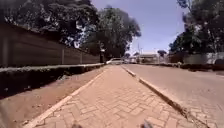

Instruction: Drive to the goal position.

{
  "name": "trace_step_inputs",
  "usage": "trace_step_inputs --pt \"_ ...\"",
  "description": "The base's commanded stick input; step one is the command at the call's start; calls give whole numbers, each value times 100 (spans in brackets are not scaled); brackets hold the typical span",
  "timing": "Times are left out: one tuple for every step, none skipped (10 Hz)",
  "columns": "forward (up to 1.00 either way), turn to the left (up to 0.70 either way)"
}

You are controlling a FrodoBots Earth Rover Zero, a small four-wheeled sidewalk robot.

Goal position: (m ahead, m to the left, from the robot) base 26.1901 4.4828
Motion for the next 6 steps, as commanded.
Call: trace_step_inputs --pt "70 0" --pt "70 0" --pt "70 0" --pt "70 0" --pt "70 0" --pt "70 0"
